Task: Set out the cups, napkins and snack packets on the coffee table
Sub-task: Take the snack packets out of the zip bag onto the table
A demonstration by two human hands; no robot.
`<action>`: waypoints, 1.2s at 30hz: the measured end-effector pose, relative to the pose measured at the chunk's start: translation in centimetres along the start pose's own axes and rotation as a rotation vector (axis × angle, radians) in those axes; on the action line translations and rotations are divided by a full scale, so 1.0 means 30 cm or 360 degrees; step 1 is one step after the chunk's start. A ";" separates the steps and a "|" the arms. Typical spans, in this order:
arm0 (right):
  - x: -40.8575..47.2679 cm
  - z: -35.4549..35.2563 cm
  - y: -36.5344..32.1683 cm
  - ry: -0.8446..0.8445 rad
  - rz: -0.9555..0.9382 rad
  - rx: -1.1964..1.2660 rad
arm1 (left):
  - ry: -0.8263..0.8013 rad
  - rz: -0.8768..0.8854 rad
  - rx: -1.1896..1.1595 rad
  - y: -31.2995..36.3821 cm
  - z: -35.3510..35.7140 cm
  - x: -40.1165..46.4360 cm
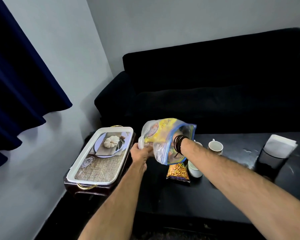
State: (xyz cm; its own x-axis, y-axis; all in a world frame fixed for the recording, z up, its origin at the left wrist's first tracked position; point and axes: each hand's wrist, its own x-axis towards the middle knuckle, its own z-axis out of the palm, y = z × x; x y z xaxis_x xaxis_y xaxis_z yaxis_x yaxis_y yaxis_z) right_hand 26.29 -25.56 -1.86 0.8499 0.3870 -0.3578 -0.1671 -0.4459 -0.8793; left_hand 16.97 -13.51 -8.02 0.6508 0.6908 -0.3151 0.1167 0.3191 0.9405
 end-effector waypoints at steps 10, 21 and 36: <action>-0.044 -0.119 -0.034 -0.0332 -0.0193 0.0471 | 0.0763 0.0081 0.0202 0.133 -0.148 0.081; 0.034 -0.132 0.189 0.0431 -0.0177 0.0004 | 0.0783 0.0041 -0.0199 0.130 -0.283 0.113; 0.133 0.217 0.311 0.0605 -0.0581 -0.0891 | 0.0584 0.0012 -0.0685 0.060 -0.218 0.109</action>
State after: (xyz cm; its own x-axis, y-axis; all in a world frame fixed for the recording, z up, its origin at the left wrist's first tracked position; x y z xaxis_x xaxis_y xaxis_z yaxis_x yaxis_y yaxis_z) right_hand 24.86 -22.92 -13.53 0.9329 0.3291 0.1461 0.3487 -0.7245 -0.5946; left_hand 14.39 -6.43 -8.18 0.3381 0.8497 -0.4046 -0.2536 0.4963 0.8303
